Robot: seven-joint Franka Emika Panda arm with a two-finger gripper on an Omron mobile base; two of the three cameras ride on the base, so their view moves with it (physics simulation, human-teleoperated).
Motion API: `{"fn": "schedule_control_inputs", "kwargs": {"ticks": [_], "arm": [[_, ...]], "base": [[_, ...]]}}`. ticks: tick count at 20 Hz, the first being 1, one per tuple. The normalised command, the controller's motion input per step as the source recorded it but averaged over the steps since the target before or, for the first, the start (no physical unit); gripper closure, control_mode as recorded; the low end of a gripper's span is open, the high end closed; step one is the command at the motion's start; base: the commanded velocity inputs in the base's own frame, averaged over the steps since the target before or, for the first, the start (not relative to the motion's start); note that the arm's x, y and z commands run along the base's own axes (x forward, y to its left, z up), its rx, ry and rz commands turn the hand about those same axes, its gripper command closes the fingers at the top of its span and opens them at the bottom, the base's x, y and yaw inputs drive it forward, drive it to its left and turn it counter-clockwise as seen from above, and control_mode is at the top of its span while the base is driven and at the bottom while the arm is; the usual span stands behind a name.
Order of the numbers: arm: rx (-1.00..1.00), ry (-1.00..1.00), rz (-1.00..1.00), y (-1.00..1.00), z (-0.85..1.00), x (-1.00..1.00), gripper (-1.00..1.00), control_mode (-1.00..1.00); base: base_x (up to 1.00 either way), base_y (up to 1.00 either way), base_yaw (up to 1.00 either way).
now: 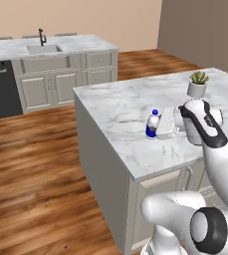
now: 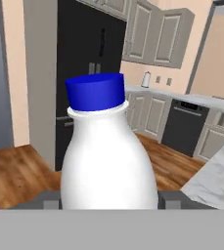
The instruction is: Pick the bottled water, bottled drink, water bottle from the counter and place them in the open cabinet.
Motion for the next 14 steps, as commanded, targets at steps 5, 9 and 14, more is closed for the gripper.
{"fn": "schedule_control_inputs", "kwargs": {"ticks": [5, 9, 14], "arm": [[0.01, -0.02, -0.11, -0.07, 0.53, -0.67, 1.0, -1.0], [0.0, 0.0, -0.1, -0.05, 0.43, -0.6, 1.0, -1.0], [0.0, -0.03, -0.11, 0.0, 0.2, -0.55, 1.0, -1.0]], "base": [[0.0, 0.0, 0.0], [0.0, 0.0, 0.0], [0.0, 0.0, 0.0]]}}
